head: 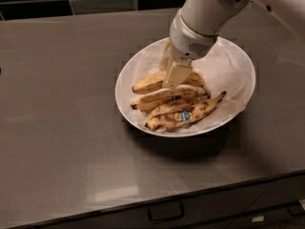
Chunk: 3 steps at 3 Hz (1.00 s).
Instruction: Pick banana from white bowl
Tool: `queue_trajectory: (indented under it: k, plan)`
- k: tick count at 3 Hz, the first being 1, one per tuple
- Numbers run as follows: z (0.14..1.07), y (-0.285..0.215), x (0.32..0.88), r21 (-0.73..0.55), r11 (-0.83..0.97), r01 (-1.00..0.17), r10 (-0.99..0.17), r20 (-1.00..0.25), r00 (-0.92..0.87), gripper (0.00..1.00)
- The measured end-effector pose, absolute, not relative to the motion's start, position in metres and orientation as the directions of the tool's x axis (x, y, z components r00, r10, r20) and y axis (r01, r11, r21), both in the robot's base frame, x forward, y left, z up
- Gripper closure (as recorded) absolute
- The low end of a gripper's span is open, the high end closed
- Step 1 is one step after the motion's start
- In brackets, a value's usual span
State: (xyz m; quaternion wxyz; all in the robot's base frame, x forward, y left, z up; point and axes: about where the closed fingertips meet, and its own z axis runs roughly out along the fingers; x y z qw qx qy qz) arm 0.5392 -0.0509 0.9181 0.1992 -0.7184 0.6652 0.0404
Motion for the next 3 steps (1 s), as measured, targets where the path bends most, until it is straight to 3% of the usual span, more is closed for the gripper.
queue_trajectory:
  k: [3]
  plan:
    - [0.9202,-0.0442,0.5410,-0.267,-0.055,-0.962,-0.937,-0.318,0.142,1.00]
